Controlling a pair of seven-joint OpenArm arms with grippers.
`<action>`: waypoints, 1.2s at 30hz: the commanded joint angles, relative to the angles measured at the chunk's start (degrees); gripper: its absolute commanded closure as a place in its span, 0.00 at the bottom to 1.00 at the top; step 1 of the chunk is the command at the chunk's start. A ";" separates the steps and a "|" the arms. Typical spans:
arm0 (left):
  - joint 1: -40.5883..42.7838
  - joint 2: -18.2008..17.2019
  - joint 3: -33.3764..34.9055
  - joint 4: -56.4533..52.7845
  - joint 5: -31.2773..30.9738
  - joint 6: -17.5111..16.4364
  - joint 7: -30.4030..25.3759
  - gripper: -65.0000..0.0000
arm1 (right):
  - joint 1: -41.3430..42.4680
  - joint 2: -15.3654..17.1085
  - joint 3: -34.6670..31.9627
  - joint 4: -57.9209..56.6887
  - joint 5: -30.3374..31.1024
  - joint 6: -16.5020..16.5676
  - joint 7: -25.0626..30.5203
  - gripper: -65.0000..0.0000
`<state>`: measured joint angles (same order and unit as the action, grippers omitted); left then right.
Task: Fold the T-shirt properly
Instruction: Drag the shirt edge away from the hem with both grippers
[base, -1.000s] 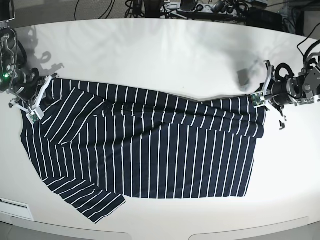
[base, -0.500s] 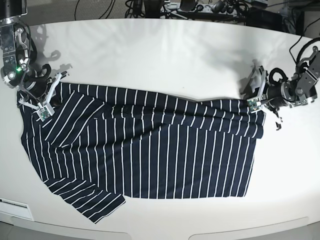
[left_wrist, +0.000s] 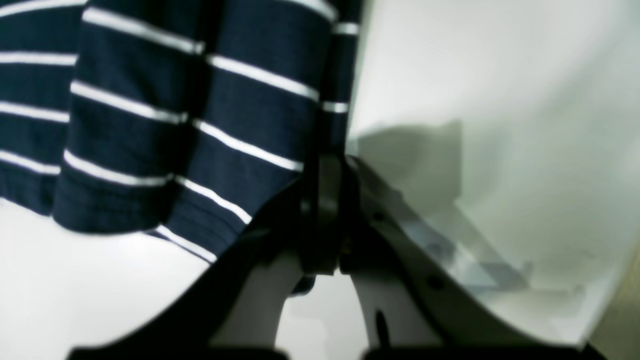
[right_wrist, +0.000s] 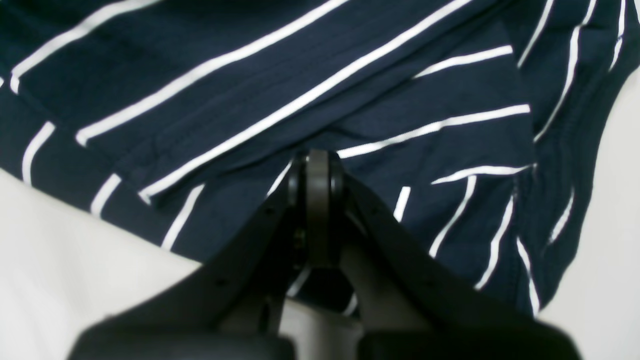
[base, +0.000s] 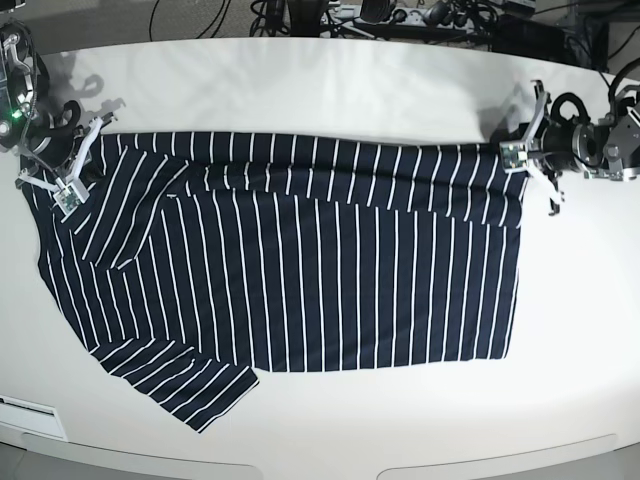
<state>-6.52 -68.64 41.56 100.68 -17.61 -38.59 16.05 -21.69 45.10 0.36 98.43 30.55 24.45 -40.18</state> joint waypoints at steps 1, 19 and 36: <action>0.48 -2.16 -0.33 1.05 0.28 -0.57 0.74 1.00 | -1.27 1.44 0.39 0.92 -0.48 0.09 -2.54 1.00; 10.99 -10.25 -0.35 12.20 0.57 1.31 2.38 1.00 | -19.76 1.42 13.57 9.64 -0.33 1.49 -3.45 1.00; 12.50 -13.68 -0.44 17.55 0.90 1.90 5.51 1.00 | -20.52 1.46 14.34 9.64 -0.52 4.11 -5.14 1.00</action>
<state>6.48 -80.75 41.65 117.62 -16.49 -36.71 22.13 -42.04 45.58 14.11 107.61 30.46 28.36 -44.23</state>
